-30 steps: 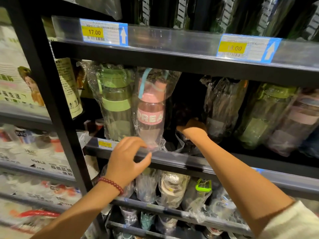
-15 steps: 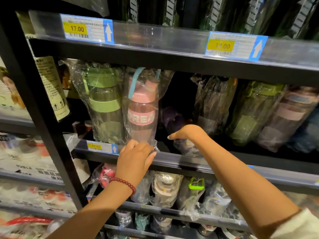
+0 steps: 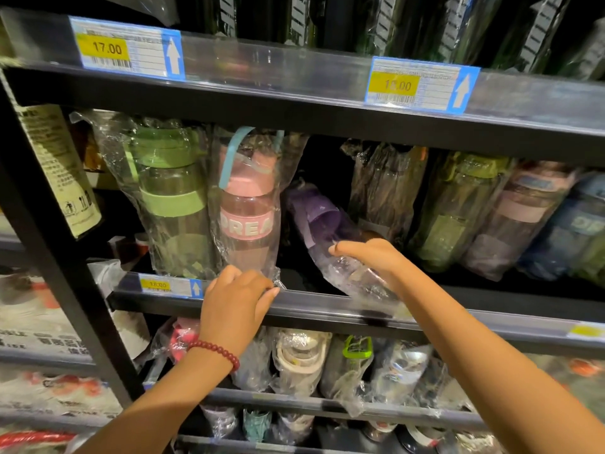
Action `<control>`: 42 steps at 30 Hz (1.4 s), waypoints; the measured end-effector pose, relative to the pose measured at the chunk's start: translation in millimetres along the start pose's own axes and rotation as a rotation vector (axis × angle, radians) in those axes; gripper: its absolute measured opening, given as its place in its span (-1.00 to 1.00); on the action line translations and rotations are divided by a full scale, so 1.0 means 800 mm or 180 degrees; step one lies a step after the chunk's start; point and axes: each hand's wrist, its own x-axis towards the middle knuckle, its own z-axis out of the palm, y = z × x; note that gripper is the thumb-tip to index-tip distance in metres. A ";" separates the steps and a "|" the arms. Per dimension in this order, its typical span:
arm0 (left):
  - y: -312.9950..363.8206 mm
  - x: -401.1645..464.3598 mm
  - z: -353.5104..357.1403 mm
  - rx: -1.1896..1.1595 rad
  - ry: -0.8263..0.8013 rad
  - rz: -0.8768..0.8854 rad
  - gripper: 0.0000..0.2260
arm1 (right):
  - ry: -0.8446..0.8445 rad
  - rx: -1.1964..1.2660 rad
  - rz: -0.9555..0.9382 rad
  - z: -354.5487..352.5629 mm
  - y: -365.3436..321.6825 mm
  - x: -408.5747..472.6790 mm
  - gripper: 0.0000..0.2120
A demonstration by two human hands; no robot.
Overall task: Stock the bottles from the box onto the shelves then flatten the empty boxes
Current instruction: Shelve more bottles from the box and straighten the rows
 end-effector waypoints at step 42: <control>0.003 -0.001 0.000 -0.0037 -0.0079 -0.0094 -0.86 | -0.0769 0.2188 -0.0332 0.014 -0.004 -0.026 -0.80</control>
